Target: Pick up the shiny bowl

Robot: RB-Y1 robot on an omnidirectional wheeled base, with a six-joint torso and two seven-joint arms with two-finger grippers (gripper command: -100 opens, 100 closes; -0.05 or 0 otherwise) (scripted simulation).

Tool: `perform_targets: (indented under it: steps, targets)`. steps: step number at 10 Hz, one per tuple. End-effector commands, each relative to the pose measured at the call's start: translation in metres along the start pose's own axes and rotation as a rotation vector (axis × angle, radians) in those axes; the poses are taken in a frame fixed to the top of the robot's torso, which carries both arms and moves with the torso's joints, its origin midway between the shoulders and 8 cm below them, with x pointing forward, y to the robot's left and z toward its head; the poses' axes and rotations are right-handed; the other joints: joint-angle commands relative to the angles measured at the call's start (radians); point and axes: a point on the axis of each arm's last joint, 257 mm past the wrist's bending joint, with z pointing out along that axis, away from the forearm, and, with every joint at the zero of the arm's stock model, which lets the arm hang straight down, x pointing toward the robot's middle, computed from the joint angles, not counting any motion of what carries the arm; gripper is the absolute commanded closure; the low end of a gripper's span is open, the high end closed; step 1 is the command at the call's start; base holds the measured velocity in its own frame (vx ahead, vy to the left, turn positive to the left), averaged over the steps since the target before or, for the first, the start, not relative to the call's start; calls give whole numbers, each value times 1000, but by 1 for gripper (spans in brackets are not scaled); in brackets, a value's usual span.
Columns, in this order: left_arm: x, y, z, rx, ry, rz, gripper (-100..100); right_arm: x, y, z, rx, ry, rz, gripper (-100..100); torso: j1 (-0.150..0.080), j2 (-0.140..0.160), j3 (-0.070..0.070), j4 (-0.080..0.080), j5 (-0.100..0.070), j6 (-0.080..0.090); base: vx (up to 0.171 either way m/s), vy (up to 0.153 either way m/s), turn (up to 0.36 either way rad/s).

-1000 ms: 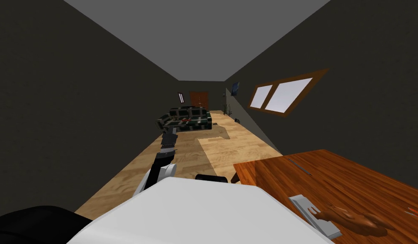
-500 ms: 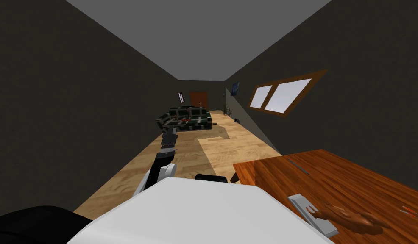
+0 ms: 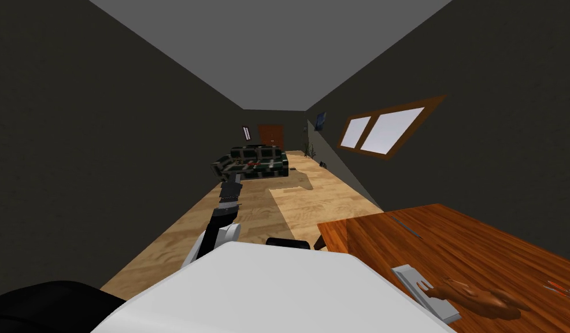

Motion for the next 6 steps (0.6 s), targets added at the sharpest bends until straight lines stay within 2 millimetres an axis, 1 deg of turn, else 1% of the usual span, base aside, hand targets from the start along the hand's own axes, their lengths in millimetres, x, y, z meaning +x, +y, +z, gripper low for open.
perform_targets:
  steps: [1, 2, 3, 5, 6]
  targets:
    - [0, 0, 0, 0, 0, 0, 0, -3, 8, 8, 13, 0, 7, -100, 0, 0, 0, 0, 0, 0, -3, -5, -14]
    - [0, 0, 0, 0, 0, 0, 0, -2, 4, 4, 9, 0, 4, -100, 0, 0, 0, 1, -1, 0, 0, 0, 0]
    - [0, 0, 0, 0, 0, 0, 0, -2, 4, 5, 14, 1, 4, 100, 0, 0, 0, 1, -2, -1, 0, 0, 0]
    - [0, 0, 0, 0, 0, 0, 0, -1, -4, 2, 28, 4, 3, 100, 0, -1, 1, 2, -7, -1, -1, -6, -6]
    - [0, 0, 0, 0, 0, 0, 0, -1, -2, 3, 24, 3, 5, 100, -2, 0, 1, 2, -7, -1, 0, 0, 0]
